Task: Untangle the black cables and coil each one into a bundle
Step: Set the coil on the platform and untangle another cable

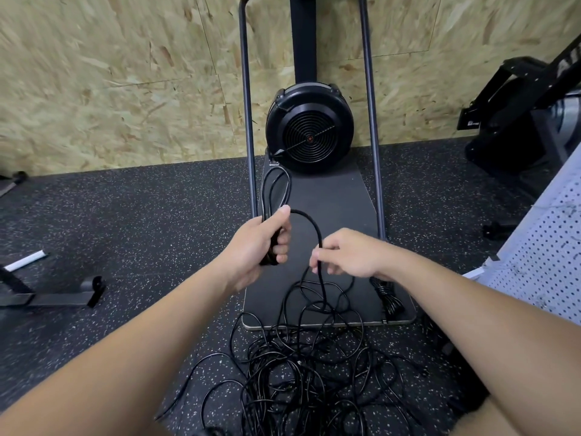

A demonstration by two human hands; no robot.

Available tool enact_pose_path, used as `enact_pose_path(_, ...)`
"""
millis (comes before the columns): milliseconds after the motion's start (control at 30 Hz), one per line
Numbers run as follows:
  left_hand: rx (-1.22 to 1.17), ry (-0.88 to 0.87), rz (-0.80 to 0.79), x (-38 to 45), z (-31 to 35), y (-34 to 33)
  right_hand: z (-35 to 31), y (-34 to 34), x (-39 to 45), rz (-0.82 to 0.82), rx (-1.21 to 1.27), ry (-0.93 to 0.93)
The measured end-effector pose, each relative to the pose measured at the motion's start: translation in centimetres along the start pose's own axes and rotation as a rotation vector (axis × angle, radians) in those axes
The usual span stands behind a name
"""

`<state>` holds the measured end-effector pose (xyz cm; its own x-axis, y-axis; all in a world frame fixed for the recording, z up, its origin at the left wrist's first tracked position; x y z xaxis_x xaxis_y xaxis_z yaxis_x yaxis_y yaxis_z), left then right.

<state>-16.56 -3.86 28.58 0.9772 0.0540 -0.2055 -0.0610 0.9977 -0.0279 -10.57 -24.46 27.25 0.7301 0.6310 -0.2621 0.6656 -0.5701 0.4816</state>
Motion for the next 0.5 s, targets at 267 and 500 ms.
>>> enact_pose_path(267, 0.413, -0.148, -0.049, -0.9, -1.5, -0.9, -5.6, 1.9, -1.2, 0.385, 0.38, 0.282)
enact_pose_path(500, 0.407, -0.183, -0.073, -1.9, -1.0, -3.7, -4.9, 1.4, -0.8, 0.572, 0.616, 0.149)
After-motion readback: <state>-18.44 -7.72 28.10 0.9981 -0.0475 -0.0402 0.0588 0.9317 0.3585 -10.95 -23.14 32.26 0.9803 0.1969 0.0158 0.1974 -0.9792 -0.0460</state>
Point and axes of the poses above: each hand's wrist, its own x-axis towards the middle knuckle, its own y-axis out of the back of the hand, z = x × y, the point moved 2 cm from there along x, towards the middle knuckle, and after that the axes turned 7 degrees about x, right-handed, at the moved point
